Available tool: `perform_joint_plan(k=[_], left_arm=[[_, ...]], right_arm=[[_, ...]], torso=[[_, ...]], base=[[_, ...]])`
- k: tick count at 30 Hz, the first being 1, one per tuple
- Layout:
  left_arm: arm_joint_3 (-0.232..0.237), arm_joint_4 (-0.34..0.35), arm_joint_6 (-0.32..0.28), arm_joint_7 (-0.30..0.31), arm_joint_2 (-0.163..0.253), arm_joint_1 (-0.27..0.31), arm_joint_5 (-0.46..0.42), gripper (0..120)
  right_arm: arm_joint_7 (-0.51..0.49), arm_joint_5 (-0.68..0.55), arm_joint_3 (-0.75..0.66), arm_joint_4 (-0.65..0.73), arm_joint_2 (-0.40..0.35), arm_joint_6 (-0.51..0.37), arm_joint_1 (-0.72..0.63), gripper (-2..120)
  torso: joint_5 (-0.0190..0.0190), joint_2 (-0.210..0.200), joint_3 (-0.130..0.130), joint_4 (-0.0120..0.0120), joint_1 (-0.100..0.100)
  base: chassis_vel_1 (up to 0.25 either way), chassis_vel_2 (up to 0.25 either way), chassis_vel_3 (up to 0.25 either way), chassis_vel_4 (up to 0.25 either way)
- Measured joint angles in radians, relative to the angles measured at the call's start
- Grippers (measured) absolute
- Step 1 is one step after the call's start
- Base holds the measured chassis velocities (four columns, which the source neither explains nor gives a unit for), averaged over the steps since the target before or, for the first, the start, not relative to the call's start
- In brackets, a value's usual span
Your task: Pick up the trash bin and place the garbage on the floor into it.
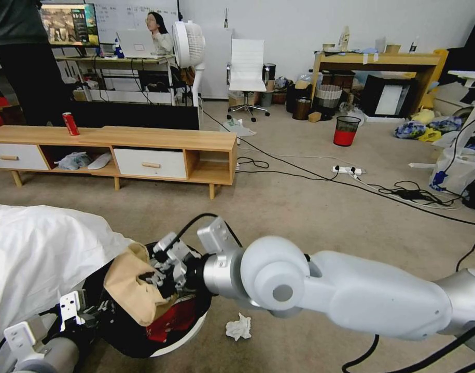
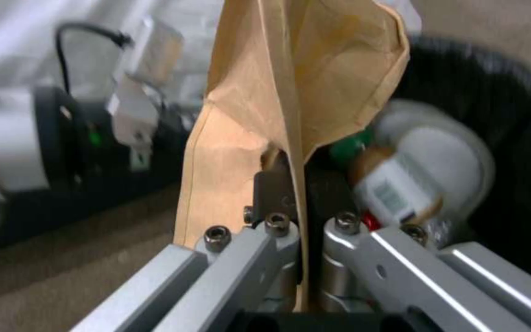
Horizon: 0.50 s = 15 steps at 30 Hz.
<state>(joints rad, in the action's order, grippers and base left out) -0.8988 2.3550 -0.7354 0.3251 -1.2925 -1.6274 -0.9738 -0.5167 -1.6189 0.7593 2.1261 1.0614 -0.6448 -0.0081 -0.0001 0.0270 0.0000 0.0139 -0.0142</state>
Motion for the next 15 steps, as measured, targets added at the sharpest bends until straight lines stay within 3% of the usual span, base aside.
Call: perform_joint_plan(k=[15], left_arm=[[0.001,-0.004,0.0,0.0,0.002,-0.001,-0.003,2]], right_arm=[[-0.012,0.096,0.018,-0.017,-0.069,-0.021,-0.089,0]], torso=[[0.0001,0.0,0.0,0.0001,0.0]], base=[[0.0,0.0,0.0,0.0]])
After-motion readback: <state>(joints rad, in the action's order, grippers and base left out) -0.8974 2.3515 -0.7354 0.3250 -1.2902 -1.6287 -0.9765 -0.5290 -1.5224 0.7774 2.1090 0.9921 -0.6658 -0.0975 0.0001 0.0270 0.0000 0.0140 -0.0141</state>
